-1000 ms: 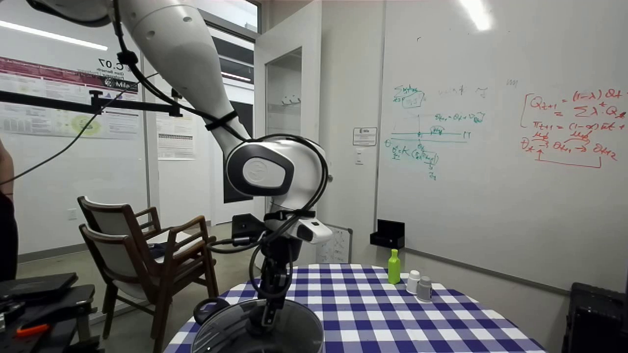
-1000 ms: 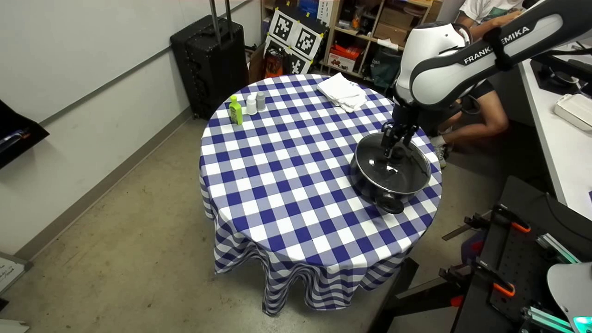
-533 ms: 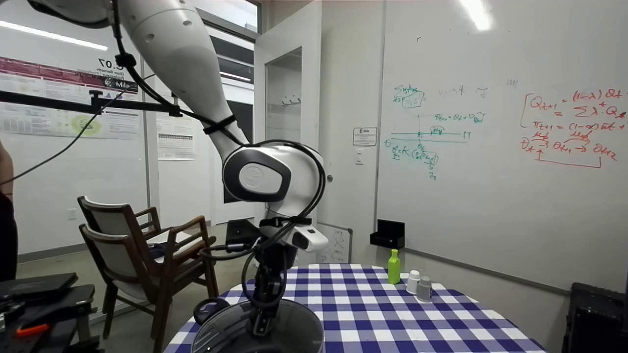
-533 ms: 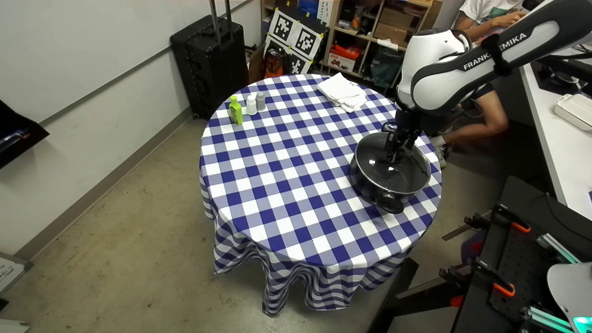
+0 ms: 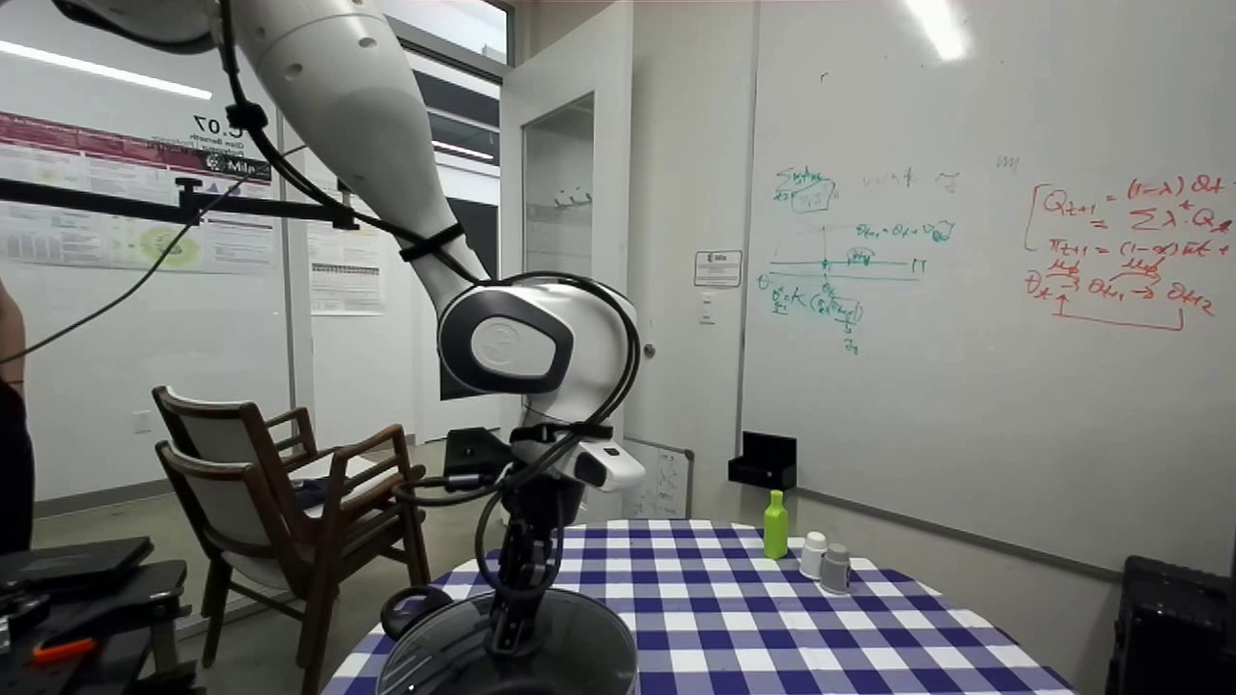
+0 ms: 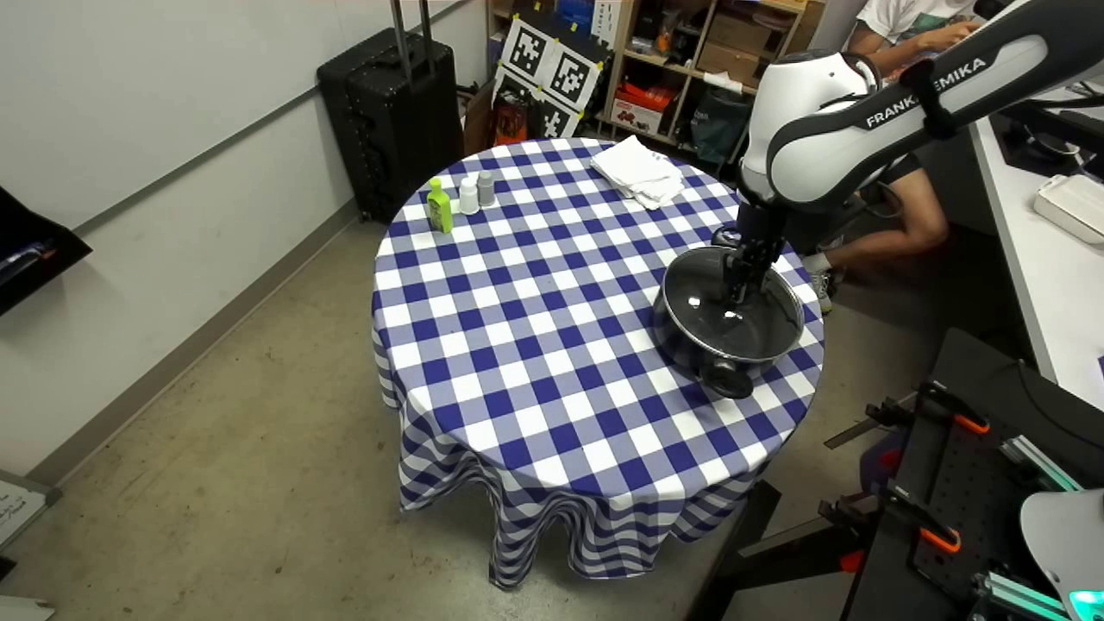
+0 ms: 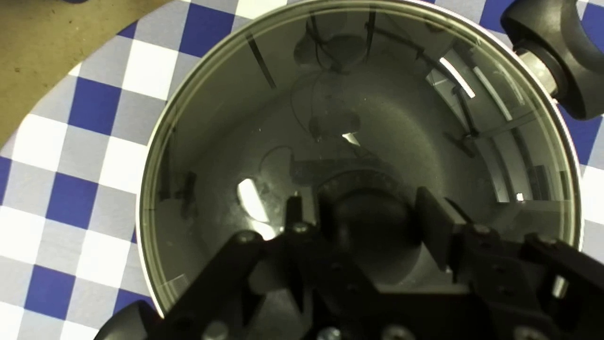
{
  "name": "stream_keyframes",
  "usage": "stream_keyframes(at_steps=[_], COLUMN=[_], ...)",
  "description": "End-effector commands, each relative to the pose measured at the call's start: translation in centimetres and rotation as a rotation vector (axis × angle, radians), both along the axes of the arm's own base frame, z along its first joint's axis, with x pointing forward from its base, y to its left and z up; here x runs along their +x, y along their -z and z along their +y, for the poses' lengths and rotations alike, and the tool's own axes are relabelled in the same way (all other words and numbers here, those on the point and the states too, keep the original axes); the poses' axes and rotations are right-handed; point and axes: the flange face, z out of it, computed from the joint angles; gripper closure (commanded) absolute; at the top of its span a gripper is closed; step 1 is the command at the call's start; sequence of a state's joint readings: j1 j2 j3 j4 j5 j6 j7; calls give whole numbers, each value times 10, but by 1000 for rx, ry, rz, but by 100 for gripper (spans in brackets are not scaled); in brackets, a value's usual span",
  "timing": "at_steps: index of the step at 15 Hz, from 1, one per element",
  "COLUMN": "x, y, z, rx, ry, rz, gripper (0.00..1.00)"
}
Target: Put the lid of the pot on the table
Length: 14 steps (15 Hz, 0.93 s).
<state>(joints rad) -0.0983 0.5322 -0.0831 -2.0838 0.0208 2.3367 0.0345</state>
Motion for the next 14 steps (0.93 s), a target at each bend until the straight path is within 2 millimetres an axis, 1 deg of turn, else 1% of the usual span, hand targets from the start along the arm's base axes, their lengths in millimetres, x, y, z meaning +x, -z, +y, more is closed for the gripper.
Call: stream_keyframes(at_steps=[1, 5, 9, 11, 14], x=[0, -1, 3, 6, 11], y=[0, -5, -29, -38, -55], z=[2, 4, 12, 20, 42], rx=[1, 1, -7, -20, -42], ry=[-17, -14, -26, -46, -95], rz=[1, 4, -12, -21, -40], gripper=[75, 75, 75, 75, 75])
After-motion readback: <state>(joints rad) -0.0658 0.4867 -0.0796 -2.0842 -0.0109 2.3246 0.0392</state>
